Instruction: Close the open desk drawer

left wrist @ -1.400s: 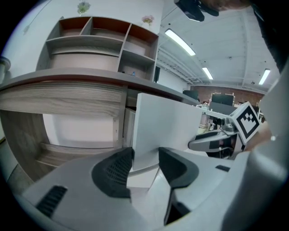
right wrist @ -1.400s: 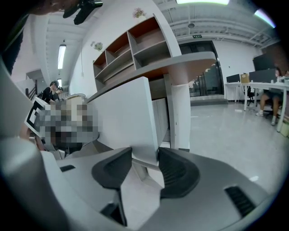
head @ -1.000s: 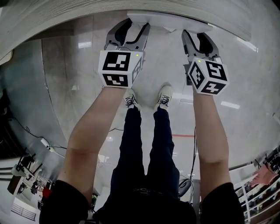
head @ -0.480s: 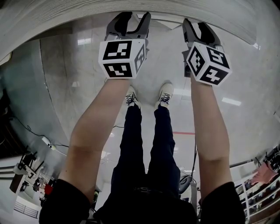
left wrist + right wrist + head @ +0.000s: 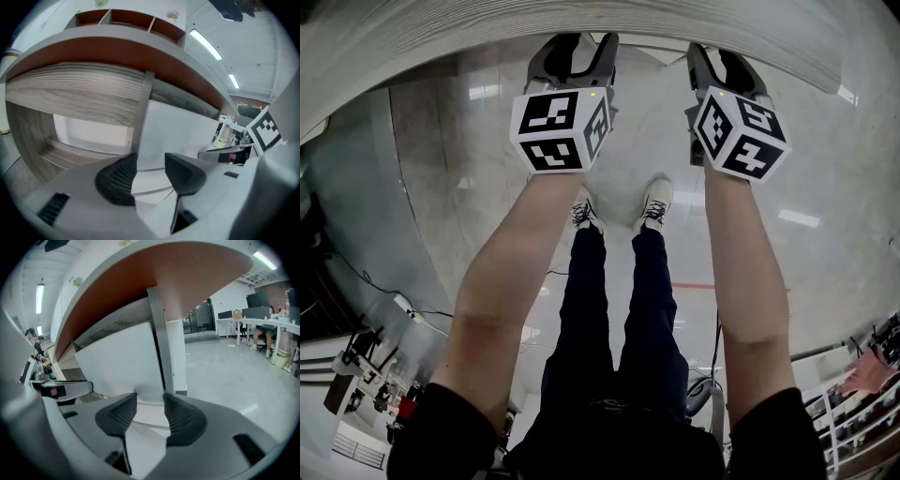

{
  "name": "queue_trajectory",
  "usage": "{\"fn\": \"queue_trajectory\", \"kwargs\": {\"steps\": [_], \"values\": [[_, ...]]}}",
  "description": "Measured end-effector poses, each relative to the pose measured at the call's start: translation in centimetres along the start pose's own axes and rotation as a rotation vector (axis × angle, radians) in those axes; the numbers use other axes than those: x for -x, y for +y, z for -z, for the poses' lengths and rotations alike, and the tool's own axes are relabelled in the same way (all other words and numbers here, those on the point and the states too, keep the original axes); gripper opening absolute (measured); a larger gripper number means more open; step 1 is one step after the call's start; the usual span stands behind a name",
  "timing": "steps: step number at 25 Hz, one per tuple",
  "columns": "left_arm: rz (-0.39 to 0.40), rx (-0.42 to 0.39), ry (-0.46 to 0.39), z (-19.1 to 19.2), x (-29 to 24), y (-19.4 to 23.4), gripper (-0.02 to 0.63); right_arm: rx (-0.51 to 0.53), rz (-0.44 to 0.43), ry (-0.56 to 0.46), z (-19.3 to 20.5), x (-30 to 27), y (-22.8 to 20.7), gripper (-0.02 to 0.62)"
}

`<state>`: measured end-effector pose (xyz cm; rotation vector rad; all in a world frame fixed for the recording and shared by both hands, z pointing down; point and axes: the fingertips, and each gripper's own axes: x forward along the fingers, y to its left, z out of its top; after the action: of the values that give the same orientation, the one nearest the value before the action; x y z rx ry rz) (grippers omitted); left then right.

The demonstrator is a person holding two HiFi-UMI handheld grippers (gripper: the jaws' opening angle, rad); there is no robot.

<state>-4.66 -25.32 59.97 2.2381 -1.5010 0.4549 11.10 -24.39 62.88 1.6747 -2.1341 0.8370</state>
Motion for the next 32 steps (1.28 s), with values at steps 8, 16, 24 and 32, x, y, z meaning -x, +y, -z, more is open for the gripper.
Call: {"fn": "queue_trajectory", "kwargs": {"steps": [8,16,24,32], "values": [[0.117,0.094,-0.010,1.5,8.4,-3.6,0.012,-0.126,-0.302,-0.064,0.3,7.3,3.9,0.017],[0.284,0.058,-0.022,-1.6,18.3,-9.1,0.011,-0.016,-0.479,-0.059,-2.2,17.3,11.8,0.017],[0.362,0.031,-0.084,-7.5,24.7,-9.2,0.011,0.095,-0.543,-0.089,-5.5,23.5,17.2,0.017],[0.444,0.027,-0.120,-11.7,30.7,-10.4,0.011,0.087,-0.575,-0.135,-9.2,29.6,20.8,0.017]]}}
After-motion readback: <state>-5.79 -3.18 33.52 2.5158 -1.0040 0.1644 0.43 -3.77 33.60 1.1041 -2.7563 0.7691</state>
